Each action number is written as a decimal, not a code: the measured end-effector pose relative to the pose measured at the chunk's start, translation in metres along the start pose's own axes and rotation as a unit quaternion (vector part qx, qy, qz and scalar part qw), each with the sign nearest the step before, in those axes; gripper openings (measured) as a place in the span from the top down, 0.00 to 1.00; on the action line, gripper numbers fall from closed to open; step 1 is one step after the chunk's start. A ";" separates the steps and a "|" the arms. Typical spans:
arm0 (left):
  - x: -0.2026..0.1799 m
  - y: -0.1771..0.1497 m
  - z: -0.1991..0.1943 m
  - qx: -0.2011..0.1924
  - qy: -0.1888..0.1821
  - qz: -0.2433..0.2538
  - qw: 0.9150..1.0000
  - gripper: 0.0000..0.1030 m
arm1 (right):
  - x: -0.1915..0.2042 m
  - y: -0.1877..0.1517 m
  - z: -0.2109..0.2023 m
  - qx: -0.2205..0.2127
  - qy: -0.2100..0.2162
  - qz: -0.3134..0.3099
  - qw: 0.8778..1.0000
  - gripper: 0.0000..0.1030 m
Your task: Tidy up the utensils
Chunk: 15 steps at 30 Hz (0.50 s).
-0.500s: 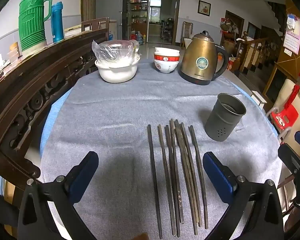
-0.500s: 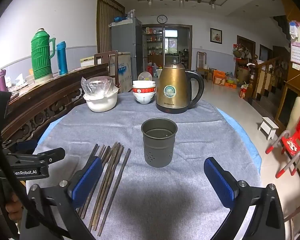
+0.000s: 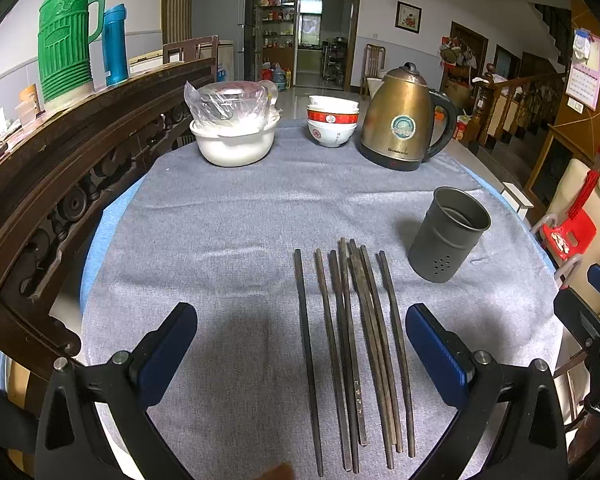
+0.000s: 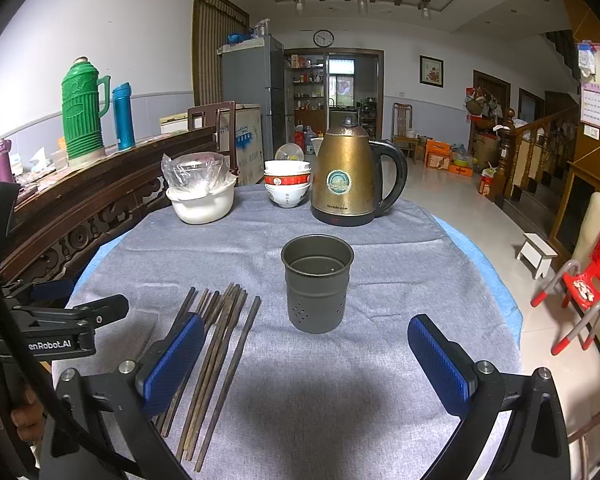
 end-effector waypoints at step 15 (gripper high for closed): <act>0.001 -0.001 -0.004 -0.003 -0.001 -0.001 1.000 0.00 | 0.003 -0.008 0.004 0.005 0.007 -0.007 1.000 0.00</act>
Point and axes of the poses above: each gripper's, at about its wrist camera, not at the fingertips, and z roughly the way its jaws point, x to its left, y to its top, the point moved 6 cm from there along z, roughly the way its jaws point, and after that the axes turned 12 degrees about y, right-handed, at the moved point
